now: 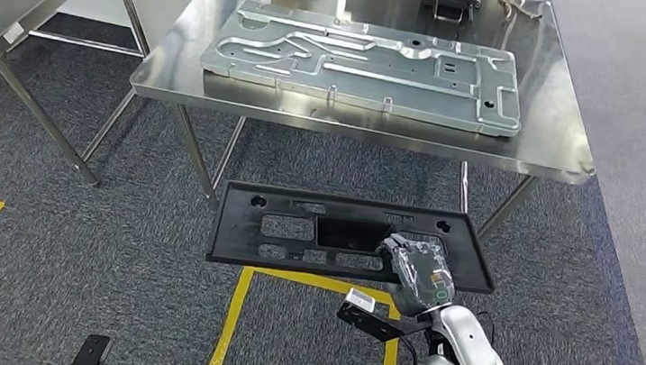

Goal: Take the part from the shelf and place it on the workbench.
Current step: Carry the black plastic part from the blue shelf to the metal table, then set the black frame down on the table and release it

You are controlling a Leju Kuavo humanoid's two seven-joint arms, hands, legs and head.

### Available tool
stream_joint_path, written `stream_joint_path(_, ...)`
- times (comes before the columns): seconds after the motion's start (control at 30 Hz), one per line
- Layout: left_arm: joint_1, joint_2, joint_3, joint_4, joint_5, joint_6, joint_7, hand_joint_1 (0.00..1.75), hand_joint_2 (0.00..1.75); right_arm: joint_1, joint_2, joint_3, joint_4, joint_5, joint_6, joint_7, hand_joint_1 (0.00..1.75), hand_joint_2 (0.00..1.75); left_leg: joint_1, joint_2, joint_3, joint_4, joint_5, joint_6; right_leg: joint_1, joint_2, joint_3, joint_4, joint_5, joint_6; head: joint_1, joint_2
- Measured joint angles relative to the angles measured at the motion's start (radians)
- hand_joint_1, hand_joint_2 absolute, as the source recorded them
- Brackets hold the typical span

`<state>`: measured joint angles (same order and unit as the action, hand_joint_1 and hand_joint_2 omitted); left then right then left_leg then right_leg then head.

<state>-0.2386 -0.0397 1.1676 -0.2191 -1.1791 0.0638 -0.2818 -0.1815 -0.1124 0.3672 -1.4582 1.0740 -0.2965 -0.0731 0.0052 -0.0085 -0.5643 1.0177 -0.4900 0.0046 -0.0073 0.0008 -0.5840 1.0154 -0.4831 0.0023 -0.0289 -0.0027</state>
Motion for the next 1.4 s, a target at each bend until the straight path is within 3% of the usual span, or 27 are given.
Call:
stream_joint_path(0.07, 0.000, 0.000, 0.000, 0.000, 0.003, 0.003, -0.001, 0.00, 1.75, -0.001, -0.011, -0.004, -0.004, 0.013, -0.005, 0.007, 1.75, 1.75, 0.002, 0.004, -0.001, 0.030, -0.011, -0.011, -0.005, 0.001, 0.027, -0.012, -0.009, -0.012, 0.000, 0.000)
stream_joint_path(0.1, 0.000, 0.000, 0.000, 0.000, 0.004, 0.005, -0.001, 0.00, 1.75, -0.003, -0.016, -0.006, -0.007, 0.017, -0.008, 0.010, 1.75, 1.75, 0.003, 0.005, -0.022, 0.074, -0.023, -0.015, -0.007, 0.000, 0.044, -0.018, -0.015, -0.018, 0.000, 0.000)
stream_joint_path(0.17, 0.003, 0.000, 0.000, 0.000, 0.005, 0.007, 0.000, 0.00, 1.75, -0.007, -0.023, -0.009, -0.013, 0.023, -0.011, 0.013, 1.75, 1.75, 0.005, 0.006, -0.107, 0.209, -0.050, -0.022, -0.006, 0.001, 0.073, -0.023, -0.036, -0.024, 0.000, 0.000)
stream_joint_path(0.23, 0.011, 0.000, 0.000, 0.000, 0.006, 0.007, 0.002, 0.00, 1.75, -0.008, -0.031, -0.012, -0.018, 0.032, -0.008, 0.019, 1.75, 1.75, 0.006, 0.006, -0.192, 0.290, -0.030, -0.024, -0.006, 0.003, 0.107, -0.026, -0.063, -0.023, 0.000, 0.000)
stream_joint_path(0.3, 0.019, -0.001, 0.000, 0.000, 0.006, 0.007, 0.004, 0.00, 1.75, -0.011, -0.040, -0.019, -0.020, 0.038, 0.000, 0.027, 1.75, 1.75, 0.005, 0.005, -0.213, 0.220, 0.074, -0.019, -0.005, 0.006, 0.151, -0.030, -0.096, -0.020, 0.000, 0.000)
stream_joint_path(0.37, 0.025, 0.000, 0.000, 0.000, 0.007, 0.007, 0.005, 0.00, 1.75, -0.018, -0.046, -0.027, -0.019, 0.039, 0.006, 0.032, 1.75, 1.75, 0.000, 0.004, -0.192, 0.115, 0.169, -0.007, -0.004, 0.007, 0.193, -0.039, -0.130, -0.013, 0.000, 0.000)
stream_joint_path(0.4, 0.027, 0.001, 0.000, 0.000, 0.008, 0.007, 0.006, 0.00, 1.75, -0.022, -0.049, -0.029, -0.018, 0.039, 0.008, 0.034, 1.75, 1.75, -0.005, 0.005, -0.179, 0.083, 0.182, 0.001, -0.005, 0.009, 0.207, -0.047, -0.141, -0.007, 0.000, 0.000)
stream_joint_path(0.5, 0.025, 0.004, 0.000, -0.001, 0.013, 0.008, 0.008, 0.00, 1.75, -0.033, -0.051, -0.033, -0.016, 0.043, 0.011, 0.035, 1.75, 1.75, -0.016, 0.008, -0.132, 0.038, 0.123, 0.024, -0.008, 0.010, 0.226, -0.048, -0.133, 0.017, -0.002, 0.000)
stream_joint_path(0.57, 0.022, 0.006, 0.000, -0.001, 0.016, 0.008, 0.006, 0.00, 1.75, -0.040, -0.053, -0.034, -0.015, 0.050, 0.009, 0.033, 1.75, 1.75, -0.008, 0.006, -0.084, 0.000, 0.092, 0.032, -0.008, 0.009, 0.176, 0.056, -0.079, 0.028, -0.002, 0.000)
stream_joint_path(0.6, 0.023, 0.005, 0.000, -0.001, 0.016, 0.008, 0.006, 0.00, 1.75, -0.044, -0.054, -0.034, -0.014, 0.053, 0.007, 0.033, 1.75, 1.75, -0.004, 0.004, -0.056, -0.017, 0.083, 0.035, -0.009, 0.008, 0.129, 0.130, -0.059, 0.034, -0.001, 0.000)
stream_joint_path(0.63, 0.027, 0.005, 0.000, -0.001, 0.017, 0.008, 0.005, 0.00, 1.75, -0.045, -0.056, -0.034, -0.012, 0.055, 0.005, 0.033, 1.75, 1.75, -0.001, 0.002, -0.025, -0.032, 0.072, 0.037, -0.011, 0.008, 0.076, 0.195, -0.061, 0.038, -0.001, 0.000)
stream_joint_path(0.7, 0.034, 0.004, 0.000, -0.001, 0.018, 0.007, 0.005, 0.00, 1.75, -0.046, -0.057, -0.033, -0.010, 0.060, 0.002, 0.031, 1.75, 1.75, 0.003, -0.002, 0.035, -0.058, 0.045, 0.036, -0.015, 0.006, -0.014, 0.257, -0.134, 0.045, -0.001, 0.000)
stream_joint_path(0.77, 0.038, 0.002, 0.000, -0.001, 0.018, 0.007, 0.005, 0.00, 1.75, -0.047, -0.057, -0.033, -0.011, 0.063, -0.002, 0.030, 1.75, 1.75, 0.009, -0.010, 0.096, -0.076, 0.012, 0.031, -0.017, 0.004, -0.077, 0.231, -0.213, 0.048, -0.001, 0.000)
stream_joint_path(0.8, 0.039, 0.001, 0.000, -0.001, 0.018, 0.007, 0.005, 0.00, 1.75, -0.048, -0.057, -0.033, -0.012, 0.064, -0.004, 0.029, 1.75, 1.75, 0.012, -0.013, 0.125, -0.082, -0.006, 0.027, -0.017, 0.002, -0.098, 0.191, -0.212, 0.049, -0.001, 0.000)
stream_joint_path(0.83, 0.040, -0.001, 0.000, -0.001, 0.018, 0.007, 0.005, 0.00, 1.75, -0.048, -0.057, -0.033, -0.012, 0.064, -0.005, 0.028, 1.75, 1.75, 0.015, -0.015, 0.153, -0.085, -0.028, 0.021, -0.017, -0.001, -0.114, 0.135, -0.160, 0.049, -0.001, 0.000)
stream_joint_path(0.9, 0.044, -0.004, 0.000, -0.001, 0.018, 0.007, 0.005, 0.00, 1.75, -0.046, -0.058, -0.032, -0.011, 0.065, -0.008, 0.026, 1.75, 1.75, 0.015, -0.019, 0.199, -0.083, -0.072, 0.009, -0.013, -0.010, -0.131, 0.028, 0.044, 0.039, -0.001, 0.000)
stream_joint_path(0.93, 0.045, -0.005, 0.000, -0.001, 0.019, 0.007, 0.006, 0.00, 1.75, -0.046, -0.058, -0.032, -0.012, 0.066, -0.009, 0.026, 1.75, 1.75, 0.014, -0.019, 0.214, -0.086, -0.092, 0.000, -0.009, -0.012, -0.134, 0.004, 0.120, 0.028, -0.001, 0.000)
stream_joint_path(0.97, 0.044, -0.005, 0.000, -0.001, 0.019, 0.007, 0.006, 0.00, 1.75, -0.046, -0.058, -0.032, -0.015, 0.066, -0.010, 0.025, 1.75, 1.75, 0.014, -0.018, 0.228, -0.086, -0.103, -0.008, -0.005, -0.012, -0.134, 0.000, 0.153, 0.015, -0.001, 0.000)
stream_joint_path(1.0, 0.040, -0.005, 0.000, -0.001, 0.019, 0.007, 0.006, 0.00, 1.75, -0.049, -0.058, -0.032, -0.020, 0.067, -0.010, 0.025, 1.75, 1.75, 0.014, -0.018, 0.232, -0.078, -0.100, -0.016, -0.003, -0.009, -0.127, 0.009, 0.135, 0.002, -0.001, 0.000)
stream_joint_path(1.07, 0.029, -0.005, 0.000, -0.002, 0.019, 0.007, 0.005, 0.00, 1.75, -0.056, -0.058, -0.033, -0.030, 0.067, -0.011, 0.025, 1.75, 1.75, 0.016, -0.012, 0.199, 0.013, -0.060, -0.025, -0.004, -0.005, -0.096, 0.001, 0.107, -0.019, 0.000, 0.000)
stream_joint_path(1.13, 0.024, -0.005, 0.000, -0.002, 0.020, 0.008, 0.004, 0.00, 1.75, -0.060, -0.059, -0.032, -0.032, 0.067, -0.012, 0.025, 1.75, 1.75, 0.017, -0.007, 0.109, 0.160, -0.038, -0.030, -0.006, -0.001, -0.050, -0.017, 0.080, -0.029, 0.000, 0.000)
stream_joint_path(1.17, 0.024, -0.005, 0.000, -0.002, 0.020, 0.008, 0.005, 0.00, 1.75, -0.060, -0.059, -0.032, -0.032, 0.067, -0.012, 0.024, 1.75, 1.75, 0.016, -0.005, 0.062, 0.216, -0.061, -0.031, -0.006, 0.002, -0.027, -0.025, 0.066, -0.031, 0.000, 0.000)
stream_joint_path(1.2, 0.026, -0.005, 0.000, -0.002, 0.020, 0.008, 0.005, 0.00, 1.75, -0.058, -0.059, -0.031, -0.032, 0.068, -0.012, 0.024, 1.75, 1.75, 0.016, -0.004, 0.019, 0.247, -0.107, -0.032, -0.005, 0.005, -0.002, -0.031, 0.050, -0.032, 0.000, 0.000)
stream_joint_path(1.27, 0.028, -0.005, 0.000, -0.002, 0.020, 0.008, 0.006, 0.00, 1.75, -0.057, -0.059, -0.031, -0.032, 0.068, -0.012, 0.023, 1.75, 1.75, 0.014, -0.003, -0.047, 0.242, -0.203, -0.030, -0.003, 0.010, 0.049, -0.040, 0.016, -0.031, 0.000, 0.000)
stream_joint_path(1.3, 0.029, -0.005, 0.000, -0.002, 0.020, 0.008, 0.006, 0.00, 1.75, -0.058, -0.059, -0.031, -0.032, 0.068, -0.012, 0.023, 1.75, 1.75, 0.013, -0.002, -0.070, 0.213, -0.219, -0.026, -0.002, 0.012, 0.075, -0.042, -0.003, -0.031, 0.000, 0.000)
stream_joint_path(1.33, 0.031, -0.005, 0.000, -0.002, 0.020, 0.008, 0.006, 0.00, 1.75, -0.058, -0.059, -0.030, -0.032, 0.068, -0.012, 0.023, 1.75, 1.75, 0.011, -0.001, -0.089, 0.168, -0.187, -0.018, 0.000, 0.012, 0.102, -0.043, -0.021, -0.030, 0.000, 0.000)
stream_joint_path(1.4, 0.038, -0.002, 0.000, -0.002, 0.021, 0.011, 0.007, 0.00, 1.75, -0.055, -0.059, -0.030, -0.029, 0.068, -0.012, 0.023, 1.75, 1.75, 0.001, -0.004, -0.113, 0.062, -0.001, 0.004, 0.004, 0.016, 0.145, -0.039, -0.058, -0.025, 0.000, 0.000)
